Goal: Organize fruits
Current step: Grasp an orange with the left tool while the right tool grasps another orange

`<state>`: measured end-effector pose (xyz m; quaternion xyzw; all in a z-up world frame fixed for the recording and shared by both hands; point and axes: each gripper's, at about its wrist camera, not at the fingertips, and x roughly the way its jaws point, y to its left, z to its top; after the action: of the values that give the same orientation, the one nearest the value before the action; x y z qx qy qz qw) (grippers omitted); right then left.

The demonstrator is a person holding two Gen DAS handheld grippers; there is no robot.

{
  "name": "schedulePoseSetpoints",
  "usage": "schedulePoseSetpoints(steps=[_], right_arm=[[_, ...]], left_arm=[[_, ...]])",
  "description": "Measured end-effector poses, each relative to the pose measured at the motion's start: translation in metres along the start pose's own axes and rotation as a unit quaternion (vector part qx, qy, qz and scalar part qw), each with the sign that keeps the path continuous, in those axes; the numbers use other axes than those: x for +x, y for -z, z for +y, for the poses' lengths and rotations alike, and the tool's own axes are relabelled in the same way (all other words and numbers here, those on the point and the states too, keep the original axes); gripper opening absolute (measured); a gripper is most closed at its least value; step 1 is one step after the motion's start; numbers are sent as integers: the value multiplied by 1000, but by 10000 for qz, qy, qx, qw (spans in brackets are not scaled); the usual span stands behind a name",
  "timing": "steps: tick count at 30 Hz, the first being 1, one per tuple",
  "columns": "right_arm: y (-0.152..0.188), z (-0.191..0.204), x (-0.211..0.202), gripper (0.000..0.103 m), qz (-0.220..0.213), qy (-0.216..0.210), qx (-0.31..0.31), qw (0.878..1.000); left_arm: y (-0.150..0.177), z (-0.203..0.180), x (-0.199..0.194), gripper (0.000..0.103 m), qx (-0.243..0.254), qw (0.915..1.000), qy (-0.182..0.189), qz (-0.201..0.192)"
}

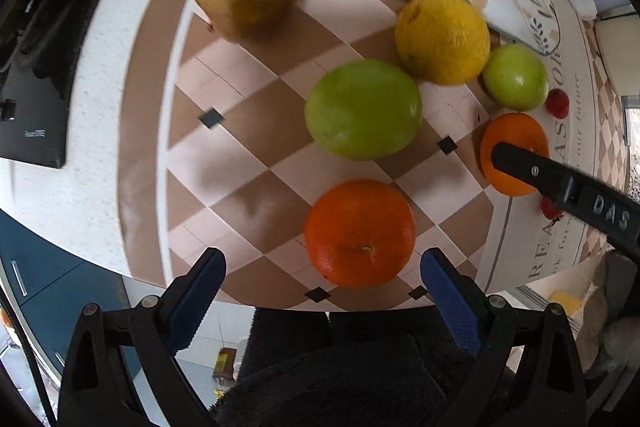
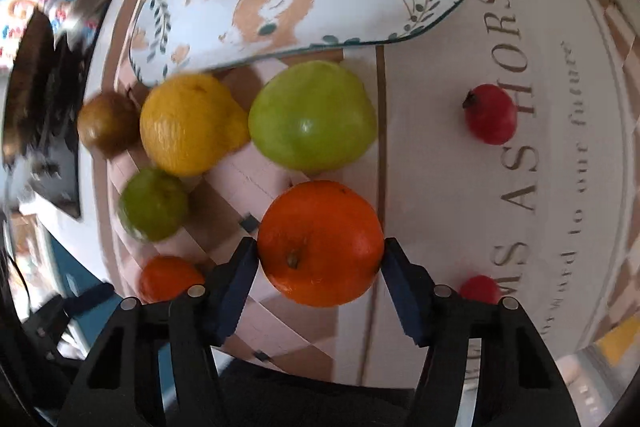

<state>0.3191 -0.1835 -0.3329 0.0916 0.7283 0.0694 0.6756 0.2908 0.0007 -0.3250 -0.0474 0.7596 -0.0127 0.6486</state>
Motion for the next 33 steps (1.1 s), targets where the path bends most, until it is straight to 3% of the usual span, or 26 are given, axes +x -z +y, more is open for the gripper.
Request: schedulePoseSetpoints(steps=[7,11,19,22,23,27,33], right_arm=[[29,-13,8,65,337,-258,10,9991],[32,-22,9,66,371,-439,198,9981],[36,-24,5,73,372,-441,249,9980],[33,-21,9,73,376,-410,269,9981],[33,-20,11,73,340,-391,274,9983],[34,-13,8,66,268,-157,3,9995],[30,-6,-23,66,63,-444,6,9990]], left_arm=[[0,-15,16,95,190,9997,143,80],[2,-24,27,63,405,9990,65,154],[9,-31,24,63,539,9985,-31,17],[8,-35,24,63,549,9985,-40,29],[-6,-37,27,62,552,9985,-36,45],[-12,-33,19,62,579,9983,-29,24],[-9,-40,-35,62,634,9962,599,-52]])
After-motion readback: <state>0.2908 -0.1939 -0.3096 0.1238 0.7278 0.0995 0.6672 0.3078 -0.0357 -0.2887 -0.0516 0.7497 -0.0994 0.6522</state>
